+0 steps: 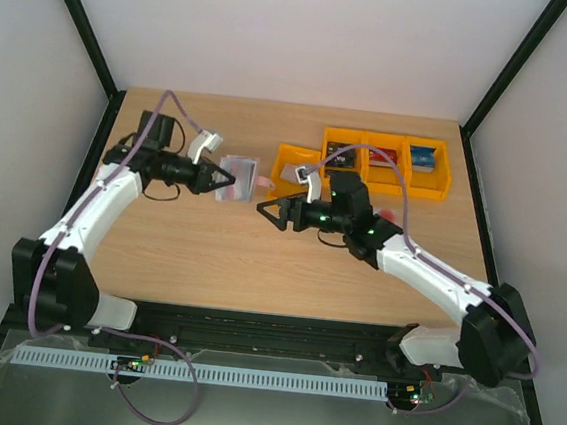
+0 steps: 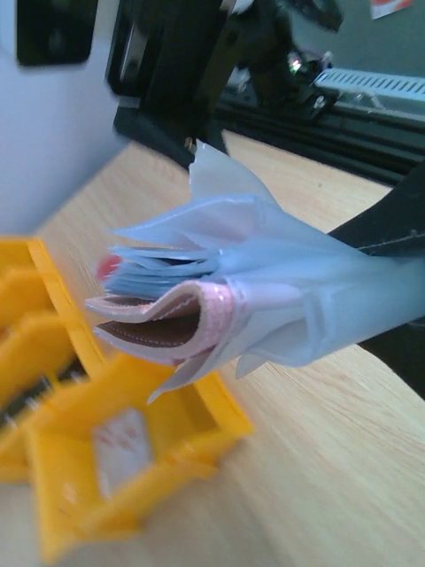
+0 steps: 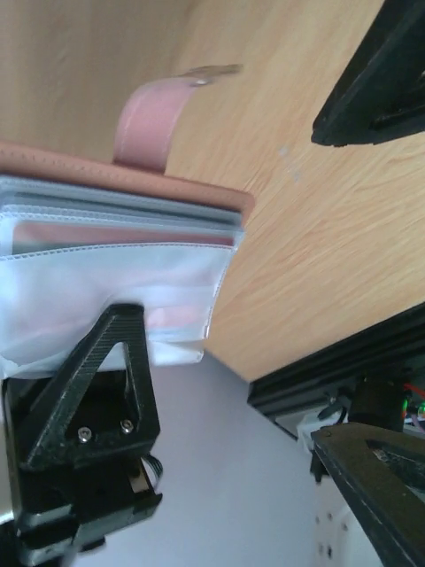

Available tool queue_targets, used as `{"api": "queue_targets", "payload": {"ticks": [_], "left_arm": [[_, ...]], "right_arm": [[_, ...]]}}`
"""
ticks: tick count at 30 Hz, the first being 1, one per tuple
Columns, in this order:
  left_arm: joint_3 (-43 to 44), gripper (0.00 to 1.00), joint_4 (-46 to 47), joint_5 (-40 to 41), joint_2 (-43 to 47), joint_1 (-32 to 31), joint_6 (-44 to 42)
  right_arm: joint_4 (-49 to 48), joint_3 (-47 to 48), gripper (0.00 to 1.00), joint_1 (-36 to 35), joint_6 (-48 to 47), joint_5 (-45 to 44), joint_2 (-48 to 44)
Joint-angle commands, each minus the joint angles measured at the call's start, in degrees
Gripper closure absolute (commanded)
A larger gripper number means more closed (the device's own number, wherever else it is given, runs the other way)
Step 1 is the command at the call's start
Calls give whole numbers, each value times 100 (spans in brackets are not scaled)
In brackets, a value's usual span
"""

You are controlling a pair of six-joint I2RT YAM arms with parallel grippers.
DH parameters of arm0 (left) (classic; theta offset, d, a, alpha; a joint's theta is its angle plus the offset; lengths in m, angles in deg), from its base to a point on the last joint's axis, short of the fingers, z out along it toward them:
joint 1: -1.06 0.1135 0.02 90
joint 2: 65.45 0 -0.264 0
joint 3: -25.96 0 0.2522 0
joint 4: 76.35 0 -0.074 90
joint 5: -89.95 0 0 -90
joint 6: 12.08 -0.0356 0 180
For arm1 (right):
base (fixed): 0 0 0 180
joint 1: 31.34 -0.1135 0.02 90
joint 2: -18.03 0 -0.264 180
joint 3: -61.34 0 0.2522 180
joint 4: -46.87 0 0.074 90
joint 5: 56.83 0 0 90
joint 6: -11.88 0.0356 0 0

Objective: Take the credit cards out of the card holder

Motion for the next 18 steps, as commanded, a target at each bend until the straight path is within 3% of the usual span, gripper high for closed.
{"api": "queue_targets", "payload": {"ticks": [1,8,18], "left_arm": [[1010,98,-1889,-1104,229,-195,-1374],[2142,98,-2875,-1030,451,-787,-1824],[2483,98,-3440,-1280,652,-811,-2338]], "right_arm": [[-86,353,14,41,-919,536,-476],[284,773,10,59,-1523,592,-858],[1093,1091,24,76,-2226,397,-1242]]}}
